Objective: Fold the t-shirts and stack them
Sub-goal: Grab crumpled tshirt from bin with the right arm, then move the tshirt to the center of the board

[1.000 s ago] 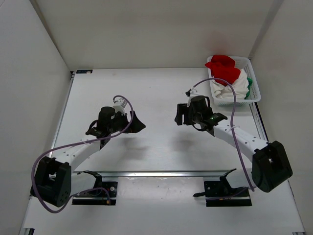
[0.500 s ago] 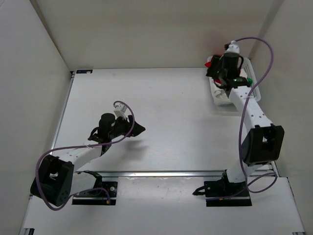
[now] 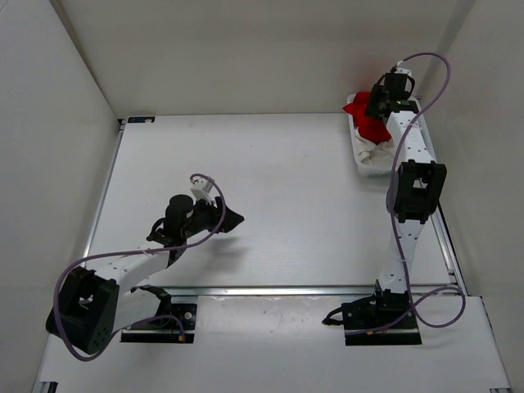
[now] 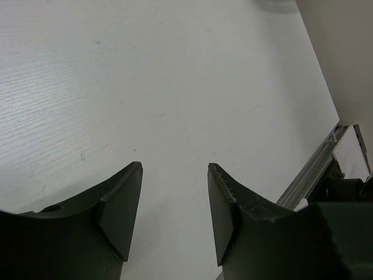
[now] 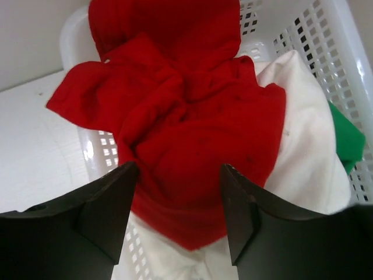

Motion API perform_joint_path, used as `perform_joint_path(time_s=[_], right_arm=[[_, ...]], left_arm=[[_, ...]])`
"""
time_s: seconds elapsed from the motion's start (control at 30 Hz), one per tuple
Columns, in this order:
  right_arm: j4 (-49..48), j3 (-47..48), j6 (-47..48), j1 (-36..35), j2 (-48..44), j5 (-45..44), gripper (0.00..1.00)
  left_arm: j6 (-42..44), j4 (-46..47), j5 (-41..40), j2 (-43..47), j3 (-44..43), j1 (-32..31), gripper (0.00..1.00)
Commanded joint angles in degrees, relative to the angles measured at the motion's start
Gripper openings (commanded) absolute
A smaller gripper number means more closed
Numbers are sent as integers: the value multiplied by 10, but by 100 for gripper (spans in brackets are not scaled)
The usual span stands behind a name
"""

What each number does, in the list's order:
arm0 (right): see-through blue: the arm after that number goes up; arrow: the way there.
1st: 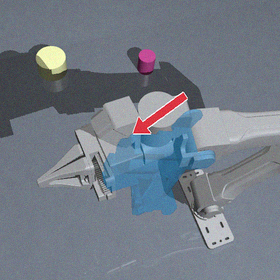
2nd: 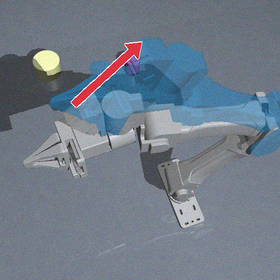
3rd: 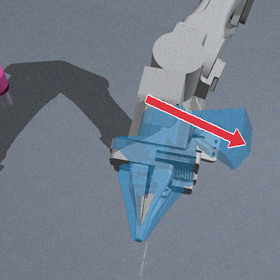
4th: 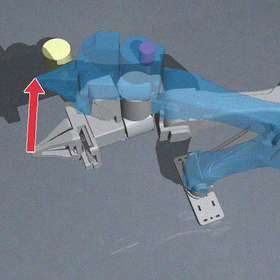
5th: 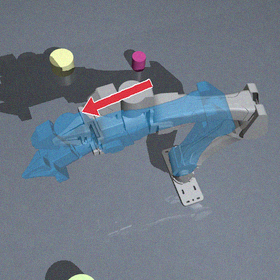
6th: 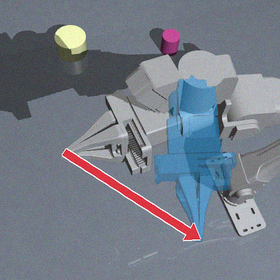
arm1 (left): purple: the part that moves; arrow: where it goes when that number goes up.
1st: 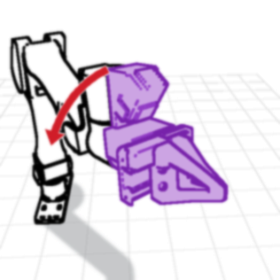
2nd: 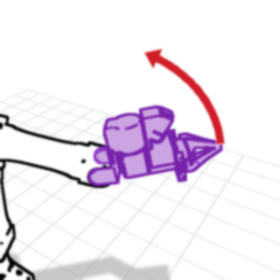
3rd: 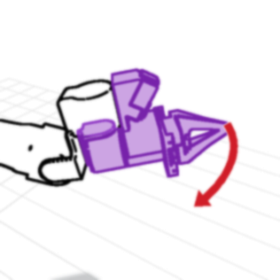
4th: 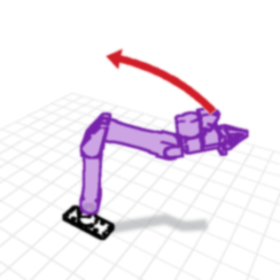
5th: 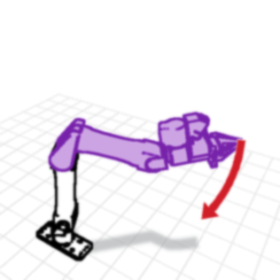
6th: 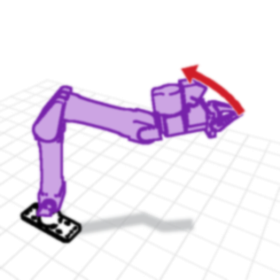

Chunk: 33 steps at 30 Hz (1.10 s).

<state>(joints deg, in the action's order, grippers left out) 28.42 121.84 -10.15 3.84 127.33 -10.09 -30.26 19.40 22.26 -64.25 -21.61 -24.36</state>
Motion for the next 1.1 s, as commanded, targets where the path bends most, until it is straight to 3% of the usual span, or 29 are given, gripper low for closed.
perform_joint_path(time_s=[0.0,0.07,0.17,0.2,0.33,0.47,0.6,0.67,0.8,0.9,0.97,1.07], right_arm=[[38,67,21,-3,20,-3,54],[38,75,18,-4,25,-19,27],[44,79,7,-4,9,-33,2],[46,71,2,-5,4,-34,0],[39,60,-2,-10,-59,-34,0],[24,38,-1,-26,-158,-16,0],[-9,16,7,-75,-266,16,0],[-28,3,1,-111,-307,71,0],[-79,-11,-13,-173,-365,152,0],[-123,-33,-56,-185,-382,267,0],[-155,-71,-90,-183,-392,316,0],[-236,-215,-141,-170,-417,388,0]], left_arm=[[4,12,5,-19,-11,0,59],[2,6,8,-30,-15,-2,55],[7,-4,-2,-31,-22,-9,43],[5,-13,-7,-30,-22,-12,40],[2,-46,-13,-24,-50,-17,34],[9,-106,-28,-7,-98,-39,40],[2,-146,-38,20,-122,-41,38],[-15,-142,-35,30,-118,-22,36],[-42,-141,-3,33,-114,35,43],[-65,-141,-5,41,-105,69,46],[-82,-132,6,53,-87,96,49],[-89,-132,11,75,-77,144,51]])
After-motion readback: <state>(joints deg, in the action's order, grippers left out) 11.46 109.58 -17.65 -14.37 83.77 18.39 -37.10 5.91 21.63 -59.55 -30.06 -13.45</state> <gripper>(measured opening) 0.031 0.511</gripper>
